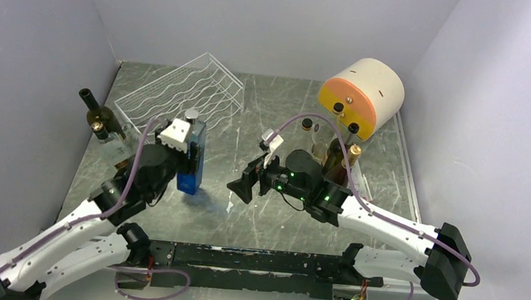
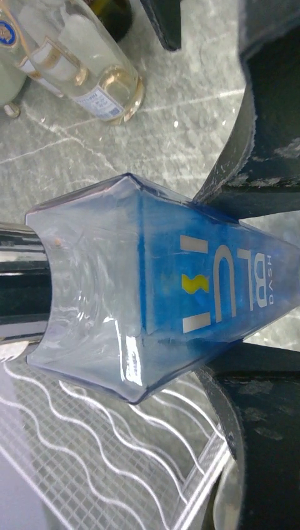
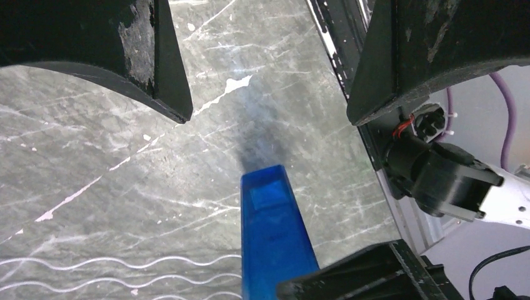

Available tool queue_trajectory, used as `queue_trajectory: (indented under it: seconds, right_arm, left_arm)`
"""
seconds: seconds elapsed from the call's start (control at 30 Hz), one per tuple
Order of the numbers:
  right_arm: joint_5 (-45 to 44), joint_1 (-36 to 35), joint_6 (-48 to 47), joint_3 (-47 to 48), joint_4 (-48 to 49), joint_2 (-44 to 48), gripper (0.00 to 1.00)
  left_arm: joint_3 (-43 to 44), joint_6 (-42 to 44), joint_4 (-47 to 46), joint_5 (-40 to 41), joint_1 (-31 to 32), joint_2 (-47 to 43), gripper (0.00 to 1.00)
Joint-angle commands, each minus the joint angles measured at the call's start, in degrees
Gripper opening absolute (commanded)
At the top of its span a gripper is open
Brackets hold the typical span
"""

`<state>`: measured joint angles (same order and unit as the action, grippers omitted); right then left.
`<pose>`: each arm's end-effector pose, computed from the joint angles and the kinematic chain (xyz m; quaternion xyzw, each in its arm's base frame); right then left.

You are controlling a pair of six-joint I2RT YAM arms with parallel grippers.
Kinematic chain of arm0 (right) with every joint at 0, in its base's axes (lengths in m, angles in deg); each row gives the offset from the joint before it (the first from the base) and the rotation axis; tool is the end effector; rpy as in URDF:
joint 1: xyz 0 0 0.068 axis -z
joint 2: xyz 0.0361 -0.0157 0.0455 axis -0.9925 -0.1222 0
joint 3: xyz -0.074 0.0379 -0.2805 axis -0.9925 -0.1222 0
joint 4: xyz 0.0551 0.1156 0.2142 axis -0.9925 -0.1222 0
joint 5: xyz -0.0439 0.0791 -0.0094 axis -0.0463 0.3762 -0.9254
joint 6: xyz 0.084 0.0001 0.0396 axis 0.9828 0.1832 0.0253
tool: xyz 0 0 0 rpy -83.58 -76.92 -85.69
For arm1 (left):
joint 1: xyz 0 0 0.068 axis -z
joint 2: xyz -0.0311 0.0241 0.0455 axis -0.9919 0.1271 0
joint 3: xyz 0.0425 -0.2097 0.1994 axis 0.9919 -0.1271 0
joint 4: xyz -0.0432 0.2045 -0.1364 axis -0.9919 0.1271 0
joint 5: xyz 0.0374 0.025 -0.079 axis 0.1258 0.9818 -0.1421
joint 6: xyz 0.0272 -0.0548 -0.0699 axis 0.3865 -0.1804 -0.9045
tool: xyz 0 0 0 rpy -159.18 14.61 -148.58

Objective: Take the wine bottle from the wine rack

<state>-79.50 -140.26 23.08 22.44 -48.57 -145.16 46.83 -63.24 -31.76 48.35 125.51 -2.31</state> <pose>0.1482 0.2486 0.3086 -0.3236 0.7154 0.3964 0.4758 0.1593 -0.1005 0.3200 0.1193 0.7880 -0.0926 0.5969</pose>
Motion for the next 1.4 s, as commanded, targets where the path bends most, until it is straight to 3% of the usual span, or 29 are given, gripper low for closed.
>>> queue_trajectory:
  seconds: [0.0,0.23,0.43,0.7,1.0,1.1,1.17,1.23,1.33,1.37]
  right_arm:
    - [0.2,0.4,-0.7,-2.2,3.6,1.1,1.00]
    - [2.1,0.6,0.0,-1.7,4.7,-0.1,1.00]
    - [3.9,0.7,1.1,-1.6,6.7,-1.6,1.00]
    - [4.6,0.7,1.9,-1.8,7.4,-1.3,1.00]
    - [4.1,0.7,2.0,-2.6,6.2,0.4,1.00]
    - [3.9,0.6,2.0,-2.6,5.9,1.0,1.00]
    - [3.8,0.7,1.8,-2.3,5.5,1.0,1.00]
    - [3.8,0.7,1.7,-1.7,4.9,0.9,1.00]
    - [3.6,0.6,1.4,-0.8,4.1,0.9,1.00]
    - [3.4,0.6,1.2,-0.6,3.8,0.9,1.00]
  left_arm:
    - [-6.9,9.6,-22.4,6.2,-0.6,-9.2,0.07]
    - [-12.8,14.2,-27.4,15.0,-0.7,-17.9,0.07]
    - [-15.5,15.7,-27.7,20.1,-0.8,-19.1,0.07]
    - [-19.1,9.8,-26.4,21.0,-0.7,-21.4,0.07]
    - [-22.9,4.8,-26.7,31.6,-0.8,-21.0,0.08]
    - [-22.5,2.4,-24.5,33.5,-0.7,-20.0,0.22]
    - [-22.6,-1.6,-22.2,34.9,-0.7,-20.2,0.43]
    - [-22.1,-3.0,-20.5,35.1,-0.8,-20.5,0.56]
    - [-19.5,-3.6,-17.6,32.8,-0.7,-19.8,0.85]
    - [-18.3,-4.3,-15.9,32.6,-0.7,-19.3,0.90]
